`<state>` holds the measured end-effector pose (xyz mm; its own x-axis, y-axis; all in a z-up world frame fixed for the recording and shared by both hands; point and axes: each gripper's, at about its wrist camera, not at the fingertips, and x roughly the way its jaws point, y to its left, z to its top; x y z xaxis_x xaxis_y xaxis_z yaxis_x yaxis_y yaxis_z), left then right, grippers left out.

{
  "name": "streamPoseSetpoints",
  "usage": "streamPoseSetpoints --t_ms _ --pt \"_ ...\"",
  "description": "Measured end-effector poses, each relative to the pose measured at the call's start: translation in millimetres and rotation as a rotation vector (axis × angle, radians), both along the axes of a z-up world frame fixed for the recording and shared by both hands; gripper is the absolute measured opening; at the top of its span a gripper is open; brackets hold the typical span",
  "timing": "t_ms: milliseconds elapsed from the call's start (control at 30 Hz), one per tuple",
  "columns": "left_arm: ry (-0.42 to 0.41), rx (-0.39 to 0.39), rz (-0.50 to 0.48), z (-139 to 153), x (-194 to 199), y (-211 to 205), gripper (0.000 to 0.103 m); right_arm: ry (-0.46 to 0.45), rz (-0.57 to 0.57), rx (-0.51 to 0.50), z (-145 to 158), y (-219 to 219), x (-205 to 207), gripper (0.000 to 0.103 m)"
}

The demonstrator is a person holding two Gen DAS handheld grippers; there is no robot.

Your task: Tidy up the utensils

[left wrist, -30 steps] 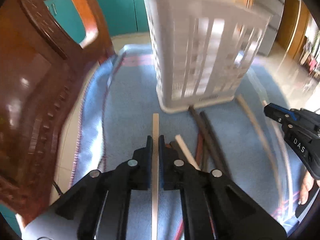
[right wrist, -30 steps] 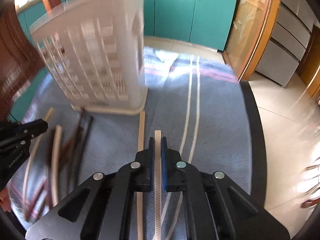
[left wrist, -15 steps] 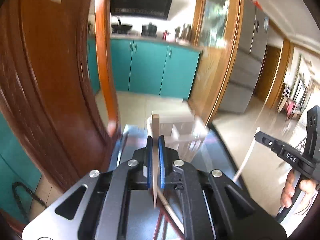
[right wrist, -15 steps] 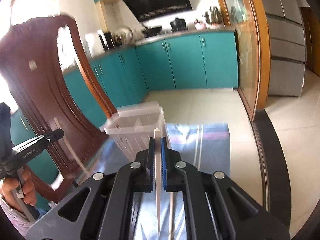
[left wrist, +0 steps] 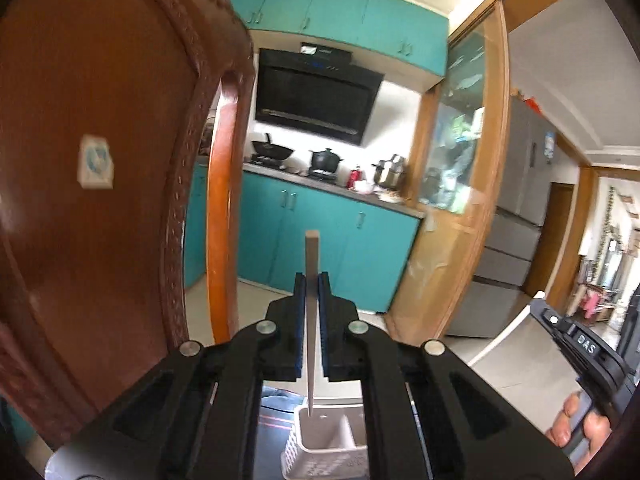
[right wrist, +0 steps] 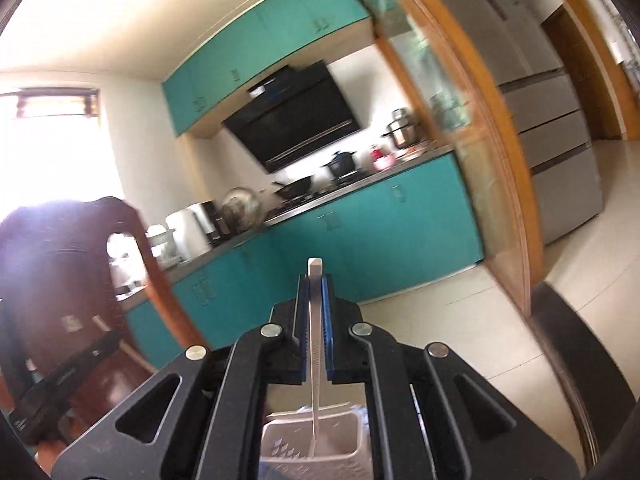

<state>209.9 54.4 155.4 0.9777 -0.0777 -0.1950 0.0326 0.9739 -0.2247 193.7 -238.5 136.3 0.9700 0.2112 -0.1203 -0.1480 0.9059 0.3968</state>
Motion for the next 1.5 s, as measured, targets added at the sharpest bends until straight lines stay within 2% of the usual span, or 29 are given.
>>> streamPoseSetpoints --t_ms 100,233,433,600,667,733,833,900,933,967,1033,1133,1200,1267,1367,1500 --pt "0.062 0.018 -0.001 -24 20 -9 0.007 0.062 -0.007 -0.074 -22 12 20 0.007" --pt "0.163 0.009 -0.011 -62 47 -14 0.007 0.123 0.029 -0.100 -49 16 30 0.007" --pt "0.252 -0.065 -0.041 -92 55 2 0.007 0.165 0.066 -0.149 -66 26 34 0.007" --pt "0.243 -0.037 -0.054 -94 46 5 0.008 0.173 0.076 -0.168 -69 26 29 0.009" --pt "0.244 -0.028 -0.060 -98 39 8 0.008 0.172 0.077 -0.152 -71 21 26 0.016" --pt "0.245 -0.019 -0.069 -99 36 8 0.008 0.166 0.074 -0.135 -70 15 18 0.034" --pt "0.236 -0.012 -0.084 -98 34 9 0.010 0.147 0.043 -0.101 -71 -2 8 0.038" --pt "0.223 -0.002 -0.094 -98 29 11 0.020 0.162 -0.003 -0.089 -77 -16 4 0.039" --pt "0.215 0.003 -0.098 -97 26 11 0.023 0.174 -0.024 -0.085 -81 -23 4 0.039" --pt "0.207 0.005 -0.102 -97 22 12 0.032 0.192 -0.044 -0.084 -86 -29 4 0.039" --pt "0.183 0.009 -0.131 -96 11 13 0.038 0.258 -0.083 -0.106 -103 -41 9 0.040" --pt "0.181 0.045 -0.210 -102 1 8 0.040 0.398 -0.078 -0.177 -137 -46 22 0.040" --pt "0.228 0.104 -0.277 -113 -2 -1 0.040 0.539 -0.024 -0.233 -167 -37 34 0.040" --pt "0.296 0.150 -0.318 -125 3 -14 0.040 0.639 0.044 -0.271 -192 -24 41 0.040" --pt "0.419 0.180 -0.338 -149 11 -23 0.040 0.716 0.120 -0.322 -216 3 45 0.040" --pt "0.647 0.140 -0.327 -194 33 -26 0.034 0.736 0.171 -0.390 -228 32 45 0.040"
